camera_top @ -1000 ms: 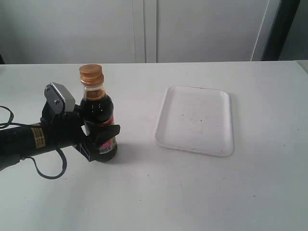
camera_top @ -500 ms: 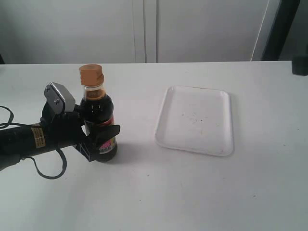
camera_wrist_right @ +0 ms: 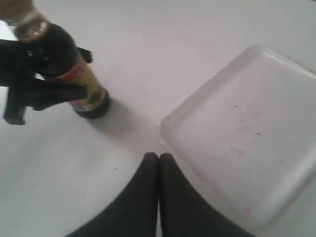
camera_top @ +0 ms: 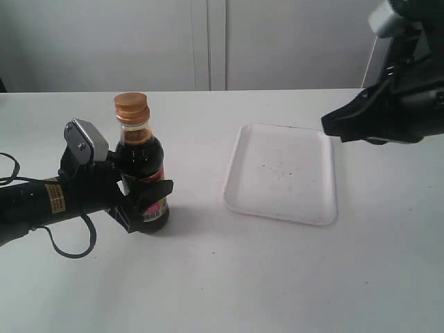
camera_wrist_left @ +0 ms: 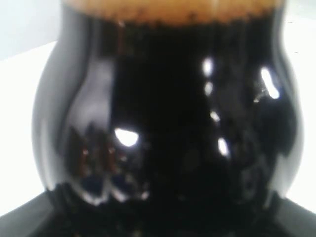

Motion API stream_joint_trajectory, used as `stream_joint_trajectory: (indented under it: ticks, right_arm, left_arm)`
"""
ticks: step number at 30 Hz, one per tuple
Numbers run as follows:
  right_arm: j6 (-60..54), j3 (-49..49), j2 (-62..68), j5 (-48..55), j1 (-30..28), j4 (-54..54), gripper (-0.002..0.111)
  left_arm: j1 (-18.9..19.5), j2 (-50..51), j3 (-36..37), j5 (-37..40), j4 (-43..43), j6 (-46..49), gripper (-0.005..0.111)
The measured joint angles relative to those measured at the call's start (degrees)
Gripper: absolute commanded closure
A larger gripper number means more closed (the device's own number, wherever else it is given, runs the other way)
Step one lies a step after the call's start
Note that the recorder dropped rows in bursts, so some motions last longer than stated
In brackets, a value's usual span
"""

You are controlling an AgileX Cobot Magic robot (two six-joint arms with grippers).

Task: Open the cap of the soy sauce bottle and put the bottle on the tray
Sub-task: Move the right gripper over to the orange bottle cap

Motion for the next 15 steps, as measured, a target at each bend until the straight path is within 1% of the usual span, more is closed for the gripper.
stream_joint_trajectory:
  ticks: [5,6,7,12,15]
  right_arm:
    - [-10.6,0.0,4.3,6.8,0.1,13.7,0.108]
    - [-12.5,0.0,5.4,7.9,1.0,16.2,0.108]
    - [-13.4,0.0,6.0,8.0,1.8,17.1,0.108]
    - [-15.1,-1.7,10.1,10.1,9.5,19.9,0.108]
    - [-15.1,-2.7,12.6,11.8,12.4,21.3,0.108]
  left_arm:
    - [0.0,0.0,0.0,0.0,0.1,0.0,0.106]
    - [0.0,0.0,0.0,0.0,0.1,0.0,0.106]
    - [0.0,0.0,0.0,0.0,0.1,0.0,0.106]
    - [0.0,0.0,0.0,0.0,0.1,0.0,0.106]
    - [0.0,0.0,0.0,0.0,0.1,0.0,0.106]
